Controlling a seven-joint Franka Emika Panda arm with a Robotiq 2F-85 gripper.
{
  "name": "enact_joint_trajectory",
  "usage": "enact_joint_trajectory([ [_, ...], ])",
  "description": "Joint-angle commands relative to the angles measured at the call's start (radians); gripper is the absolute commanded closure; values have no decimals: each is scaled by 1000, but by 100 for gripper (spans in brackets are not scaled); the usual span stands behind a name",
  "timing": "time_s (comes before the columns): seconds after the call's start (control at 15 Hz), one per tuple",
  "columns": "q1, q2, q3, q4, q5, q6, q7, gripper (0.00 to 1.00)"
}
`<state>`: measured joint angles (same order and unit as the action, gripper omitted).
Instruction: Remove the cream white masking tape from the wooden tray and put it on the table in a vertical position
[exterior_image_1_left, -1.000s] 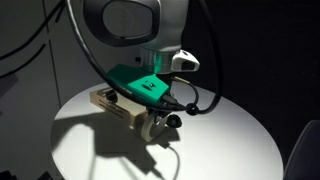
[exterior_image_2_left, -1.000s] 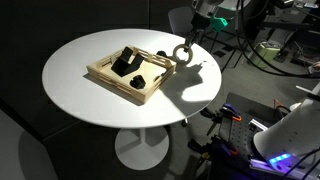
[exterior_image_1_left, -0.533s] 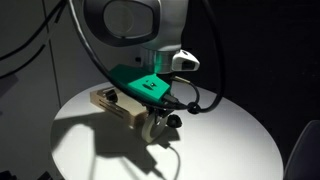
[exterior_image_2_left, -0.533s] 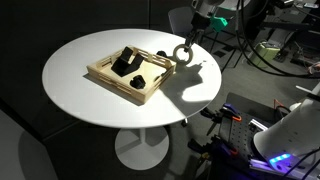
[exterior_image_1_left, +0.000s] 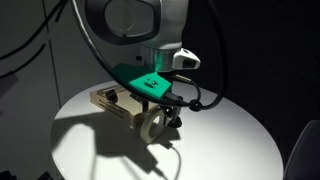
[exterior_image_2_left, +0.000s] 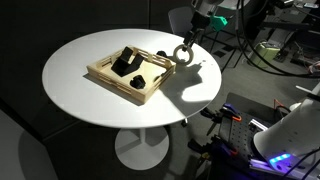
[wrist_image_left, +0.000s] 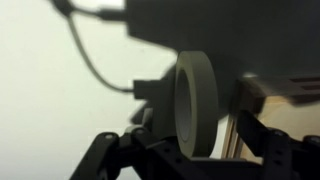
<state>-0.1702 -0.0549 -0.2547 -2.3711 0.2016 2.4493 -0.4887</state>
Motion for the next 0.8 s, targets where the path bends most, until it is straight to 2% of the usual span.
enact_joint_trajectory([
  [0.0,-10,0,9,22,-20,-11,10,0],
  [0.73,18,-93,50,14,-51,2,29,0],
])
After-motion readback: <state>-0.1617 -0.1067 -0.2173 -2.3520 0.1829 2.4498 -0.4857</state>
